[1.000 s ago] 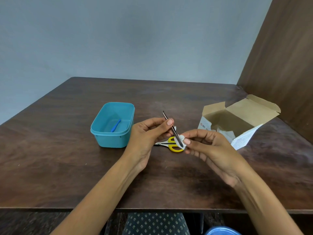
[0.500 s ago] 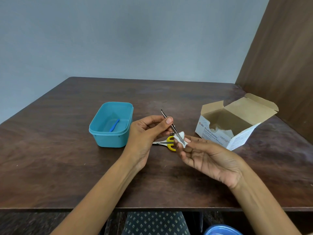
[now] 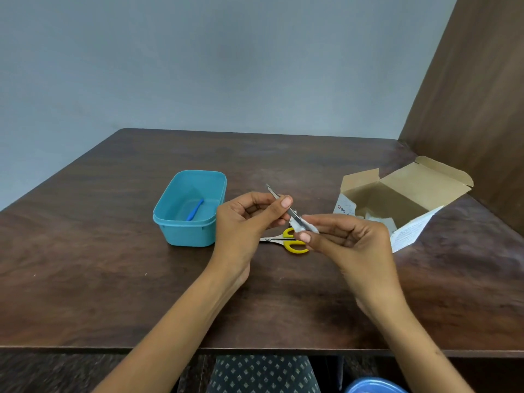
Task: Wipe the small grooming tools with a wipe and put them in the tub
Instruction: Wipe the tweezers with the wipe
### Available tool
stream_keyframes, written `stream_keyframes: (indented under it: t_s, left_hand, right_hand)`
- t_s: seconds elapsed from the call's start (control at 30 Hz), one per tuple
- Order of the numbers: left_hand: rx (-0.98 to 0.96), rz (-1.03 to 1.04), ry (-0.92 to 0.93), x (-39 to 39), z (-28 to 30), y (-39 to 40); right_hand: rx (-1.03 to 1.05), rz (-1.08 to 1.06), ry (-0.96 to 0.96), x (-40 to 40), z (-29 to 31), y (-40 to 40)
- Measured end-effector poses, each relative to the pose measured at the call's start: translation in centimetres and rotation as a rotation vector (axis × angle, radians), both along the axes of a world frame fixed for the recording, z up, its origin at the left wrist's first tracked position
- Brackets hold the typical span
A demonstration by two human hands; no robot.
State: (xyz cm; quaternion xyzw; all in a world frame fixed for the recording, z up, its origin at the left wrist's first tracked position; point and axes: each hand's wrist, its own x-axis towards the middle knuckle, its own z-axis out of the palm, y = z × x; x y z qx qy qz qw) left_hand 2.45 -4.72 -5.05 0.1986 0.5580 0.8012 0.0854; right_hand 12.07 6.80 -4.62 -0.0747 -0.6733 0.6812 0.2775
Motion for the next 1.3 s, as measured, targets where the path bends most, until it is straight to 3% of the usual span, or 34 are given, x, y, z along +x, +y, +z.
stream_keyframes:
  t_s: [0.13, 0.37, 0.67, 1.1, 1.3]
  left_hand:
    - [-0.004, 0.009, 0.009, 0.1, -0.1, 0.0]
    - [0.008, -0.007, -0.011, 0.2, 0.0, -0.1]
    - [-0.062, -0.131, -0.008, 0.3, -0.1, -0.2]
    - [-0.014, -0.071, -0.075, 0.0, 0.2, -0.1]
    - [-0.041, -0.067, -0.073, 0.2, 0.2, -0.1]
  right_hand:
    - [0.125, -0.103, 0.067, -0.1, -0.2, -0.6]
    - [0.077, -0.128, 0.082, 0.2, -0.4, -0.4]
    - [-0.278, 0.035, -0.067, -0.3, -0.2, -0.1]
    - [-0.103, -0.151, 0.042, -0.1, -0.5, 0.9]
    - [0.014, -0.075, -0.032, -0.5, -0.4, 0.4]
